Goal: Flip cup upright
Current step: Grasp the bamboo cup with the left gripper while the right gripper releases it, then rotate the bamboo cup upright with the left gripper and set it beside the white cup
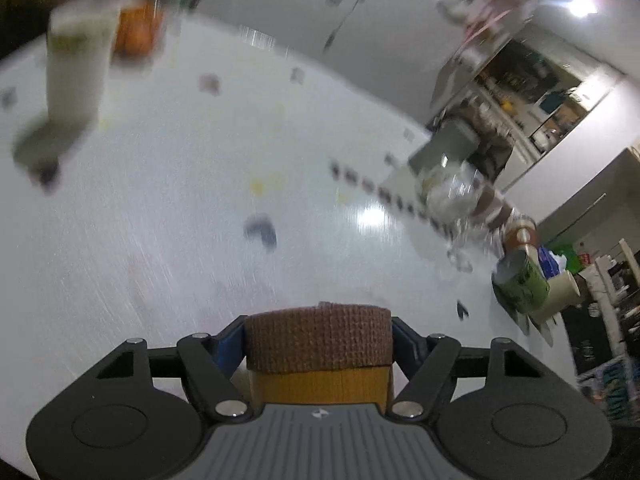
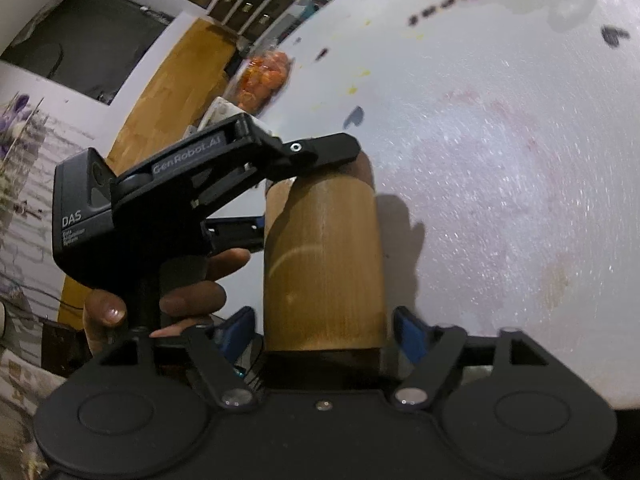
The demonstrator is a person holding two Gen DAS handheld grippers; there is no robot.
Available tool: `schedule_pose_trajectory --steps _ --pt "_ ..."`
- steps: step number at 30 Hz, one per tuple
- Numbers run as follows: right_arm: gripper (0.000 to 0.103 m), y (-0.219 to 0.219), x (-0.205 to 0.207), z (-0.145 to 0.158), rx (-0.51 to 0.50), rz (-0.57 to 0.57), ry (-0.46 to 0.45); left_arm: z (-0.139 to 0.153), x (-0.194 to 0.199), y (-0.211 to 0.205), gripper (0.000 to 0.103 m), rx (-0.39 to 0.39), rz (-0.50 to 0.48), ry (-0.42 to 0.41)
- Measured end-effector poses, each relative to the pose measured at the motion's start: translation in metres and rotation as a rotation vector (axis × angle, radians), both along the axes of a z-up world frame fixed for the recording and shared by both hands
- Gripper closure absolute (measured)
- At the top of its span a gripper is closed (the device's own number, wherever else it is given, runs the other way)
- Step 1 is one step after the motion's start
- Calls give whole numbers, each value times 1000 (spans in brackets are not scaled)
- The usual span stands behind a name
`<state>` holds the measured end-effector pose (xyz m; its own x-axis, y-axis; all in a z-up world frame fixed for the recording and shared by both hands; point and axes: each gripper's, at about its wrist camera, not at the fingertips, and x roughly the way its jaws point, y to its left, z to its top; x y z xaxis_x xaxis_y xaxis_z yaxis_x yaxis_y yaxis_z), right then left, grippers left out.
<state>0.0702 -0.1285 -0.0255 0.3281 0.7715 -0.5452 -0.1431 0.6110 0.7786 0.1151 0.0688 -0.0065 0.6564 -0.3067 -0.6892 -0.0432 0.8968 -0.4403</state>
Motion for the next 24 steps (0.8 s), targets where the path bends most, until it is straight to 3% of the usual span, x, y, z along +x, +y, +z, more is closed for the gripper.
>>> schedule_pose_trajectory --steps 8,17,24 --pt "15 -11 -12 26 -52 -47 -170 40 -12 18 30 207 119 -228" --pt "15 -1 -27 48 -295 -80 -474 43 47 38 30 374 266 -287" --pt "15 -3 -27 46 -359 -88 -515 37 70 30 30 584 284 -355"
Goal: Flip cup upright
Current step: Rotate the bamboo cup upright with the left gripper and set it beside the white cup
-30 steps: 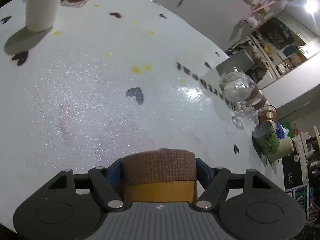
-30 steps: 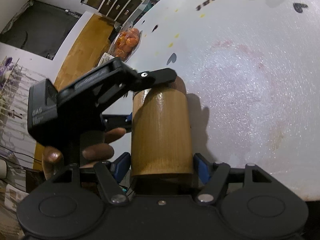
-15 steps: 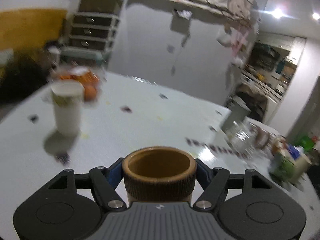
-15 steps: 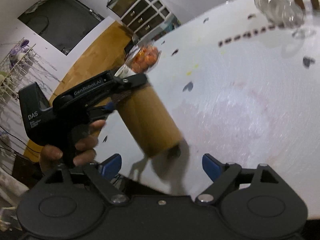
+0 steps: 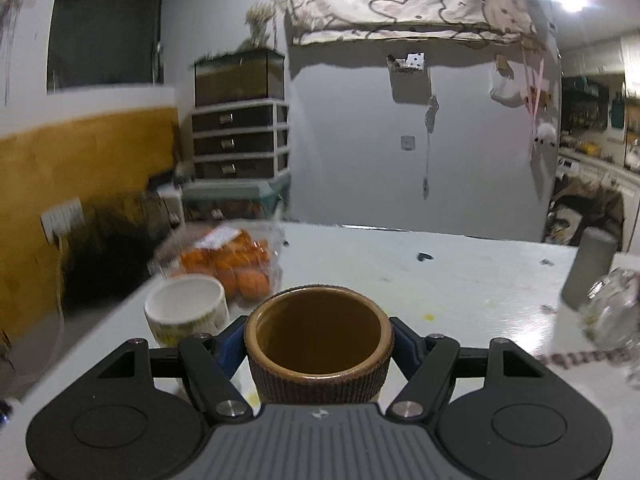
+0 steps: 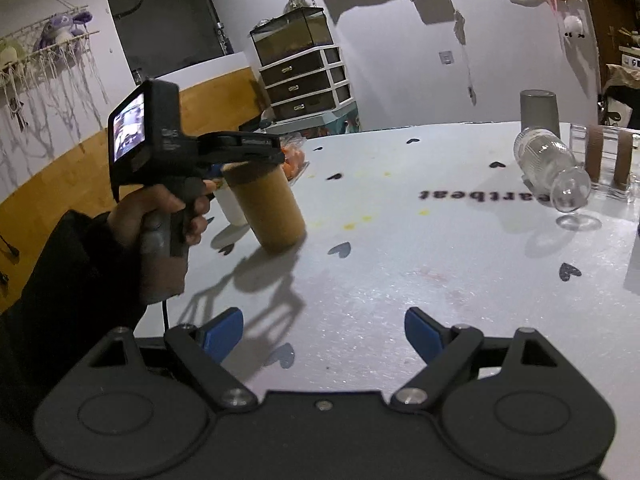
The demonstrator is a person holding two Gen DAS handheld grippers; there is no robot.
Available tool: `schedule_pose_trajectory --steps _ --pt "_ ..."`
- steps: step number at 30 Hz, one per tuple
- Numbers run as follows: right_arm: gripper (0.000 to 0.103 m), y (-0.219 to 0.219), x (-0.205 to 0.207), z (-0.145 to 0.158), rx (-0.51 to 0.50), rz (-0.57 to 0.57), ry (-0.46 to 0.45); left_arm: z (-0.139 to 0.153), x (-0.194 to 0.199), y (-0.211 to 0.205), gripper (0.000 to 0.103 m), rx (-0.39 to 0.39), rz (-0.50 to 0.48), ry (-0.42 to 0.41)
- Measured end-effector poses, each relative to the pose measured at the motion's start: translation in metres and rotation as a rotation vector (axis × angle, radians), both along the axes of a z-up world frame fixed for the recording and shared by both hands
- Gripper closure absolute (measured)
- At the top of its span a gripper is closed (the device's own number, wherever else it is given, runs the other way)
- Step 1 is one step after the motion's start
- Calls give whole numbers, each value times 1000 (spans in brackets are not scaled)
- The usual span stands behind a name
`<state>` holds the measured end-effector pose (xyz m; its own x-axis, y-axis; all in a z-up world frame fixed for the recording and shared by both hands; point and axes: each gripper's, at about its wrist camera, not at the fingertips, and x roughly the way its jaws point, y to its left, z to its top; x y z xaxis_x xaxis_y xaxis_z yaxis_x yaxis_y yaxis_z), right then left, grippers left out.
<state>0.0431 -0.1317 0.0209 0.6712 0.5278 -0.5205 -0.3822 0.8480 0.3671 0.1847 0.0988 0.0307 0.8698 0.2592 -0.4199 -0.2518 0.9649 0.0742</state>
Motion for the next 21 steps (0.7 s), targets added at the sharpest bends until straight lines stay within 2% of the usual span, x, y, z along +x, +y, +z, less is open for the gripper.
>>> schedule_pose_trajectory --steps 5,12,14,18,21 --pt "15 1 -1 -2 -10 -15 -4 -6 8 1 30 30 16 -11" --pt "15 2 -1 -1 -11 -31 -36 -8 11 12 28 -10 38 -39" --pt "15 1 -1 0 -7 -34 -41 -5 8 12 14 -6 45 -39" --pt "15 0 1 1 -2 -35 -54 5 -4 14 10 -52 38 -48" --pt "15 0 -1 4 3 -36 -75 13 -23 12 6 -58 23 -78"
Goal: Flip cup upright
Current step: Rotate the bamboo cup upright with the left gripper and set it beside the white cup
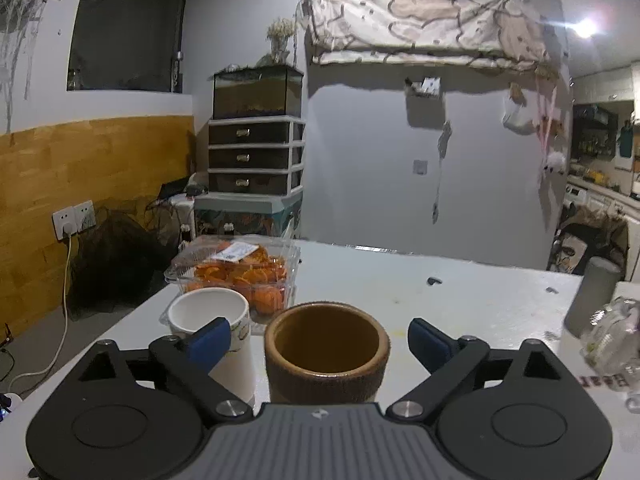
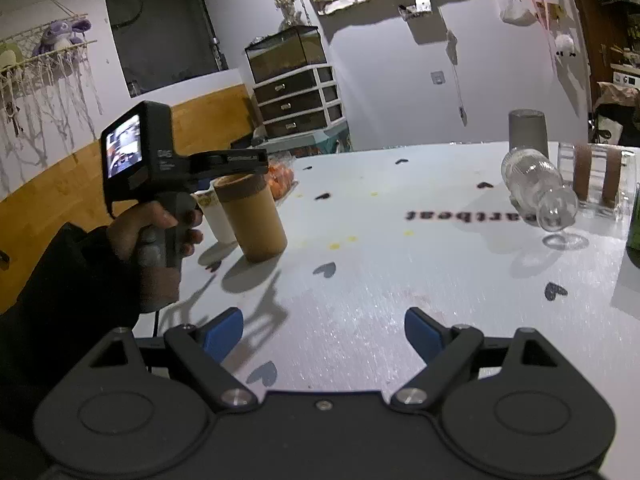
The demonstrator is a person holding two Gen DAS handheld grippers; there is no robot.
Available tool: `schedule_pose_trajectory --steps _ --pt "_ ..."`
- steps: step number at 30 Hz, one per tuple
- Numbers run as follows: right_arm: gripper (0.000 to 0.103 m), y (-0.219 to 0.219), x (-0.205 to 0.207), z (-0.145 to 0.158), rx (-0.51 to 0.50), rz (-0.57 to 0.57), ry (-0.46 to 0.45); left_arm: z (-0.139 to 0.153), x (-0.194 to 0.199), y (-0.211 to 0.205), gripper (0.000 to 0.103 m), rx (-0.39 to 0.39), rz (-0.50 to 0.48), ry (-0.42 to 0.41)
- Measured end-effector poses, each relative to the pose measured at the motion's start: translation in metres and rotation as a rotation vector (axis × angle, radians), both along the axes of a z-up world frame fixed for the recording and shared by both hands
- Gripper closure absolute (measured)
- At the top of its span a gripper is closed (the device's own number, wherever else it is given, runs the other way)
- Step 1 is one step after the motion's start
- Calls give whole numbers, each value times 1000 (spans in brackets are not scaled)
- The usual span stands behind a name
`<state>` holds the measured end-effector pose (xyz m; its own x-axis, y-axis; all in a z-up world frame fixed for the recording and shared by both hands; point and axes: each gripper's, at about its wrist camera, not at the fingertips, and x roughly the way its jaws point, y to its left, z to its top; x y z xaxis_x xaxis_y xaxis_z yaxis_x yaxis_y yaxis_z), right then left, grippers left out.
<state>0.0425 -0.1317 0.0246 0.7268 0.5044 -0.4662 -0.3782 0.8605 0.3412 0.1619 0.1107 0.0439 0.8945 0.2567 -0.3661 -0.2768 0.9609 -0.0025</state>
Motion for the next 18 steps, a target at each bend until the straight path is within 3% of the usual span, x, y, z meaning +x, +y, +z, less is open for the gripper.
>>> schedule_pose_trajectory --steps 7,18 --pt "14 -1 -4 9 -6 -16 -77 3 -60 -14 0 25 -45 -43" --pt "12 2 -8 10 -80 -64 -177 -11 -132 -30 0 60 -95 5"
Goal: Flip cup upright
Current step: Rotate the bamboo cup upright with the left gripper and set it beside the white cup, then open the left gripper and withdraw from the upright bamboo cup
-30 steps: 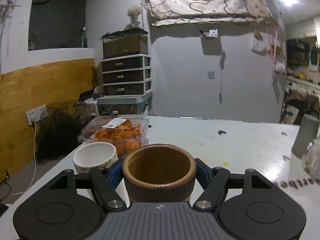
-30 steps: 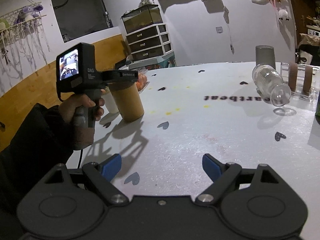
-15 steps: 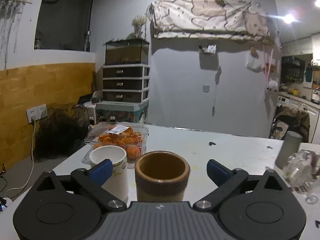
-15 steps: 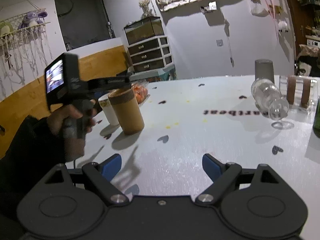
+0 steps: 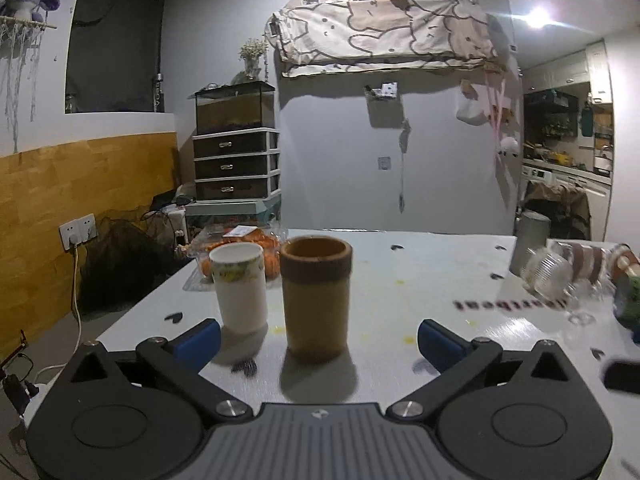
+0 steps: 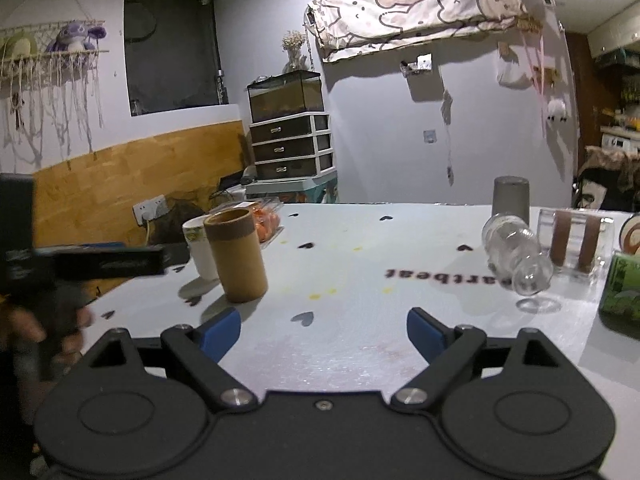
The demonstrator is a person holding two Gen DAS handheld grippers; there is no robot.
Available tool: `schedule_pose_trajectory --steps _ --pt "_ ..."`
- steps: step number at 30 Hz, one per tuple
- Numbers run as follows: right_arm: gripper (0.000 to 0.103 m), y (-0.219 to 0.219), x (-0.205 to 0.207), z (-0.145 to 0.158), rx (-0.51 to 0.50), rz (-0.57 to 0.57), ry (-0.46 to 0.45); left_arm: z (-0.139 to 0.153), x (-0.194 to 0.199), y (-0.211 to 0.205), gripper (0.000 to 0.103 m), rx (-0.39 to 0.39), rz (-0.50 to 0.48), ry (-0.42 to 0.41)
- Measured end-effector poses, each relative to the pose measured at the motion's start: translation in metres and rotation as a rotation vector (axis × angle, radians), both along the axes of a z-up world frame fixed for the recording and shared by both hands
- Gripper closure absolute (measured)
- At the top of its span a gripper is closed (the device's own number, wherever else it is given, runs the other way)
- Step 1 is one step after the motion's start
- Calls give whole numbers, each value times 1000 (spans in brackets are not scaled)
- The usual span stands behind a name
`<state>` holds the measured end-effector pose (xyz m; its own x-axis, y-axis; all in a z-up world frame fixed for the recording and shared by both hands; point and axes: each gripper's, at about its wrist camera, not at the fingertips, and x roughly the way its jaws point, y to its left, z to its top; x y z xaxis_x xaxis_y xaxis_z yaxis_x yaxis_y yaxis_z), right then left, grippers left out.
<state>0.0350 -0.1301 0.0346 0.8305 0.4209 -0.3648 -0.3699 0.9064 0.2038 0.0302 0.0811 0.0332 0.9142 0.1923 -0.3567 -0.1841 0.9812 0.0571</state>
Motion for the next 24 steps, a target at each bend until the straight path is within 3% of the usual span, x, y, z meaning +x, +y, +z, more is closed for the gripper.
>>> schedule_pose_trajectory --steps 9,24 --pt "7 1 -4 -4 -35 -21 -32 -11 -43 -16 0 31 -20 -25" --pt "0 4 -11 -9 -118 -90 -57 -22 -53 -17 0 -2 7 -4"
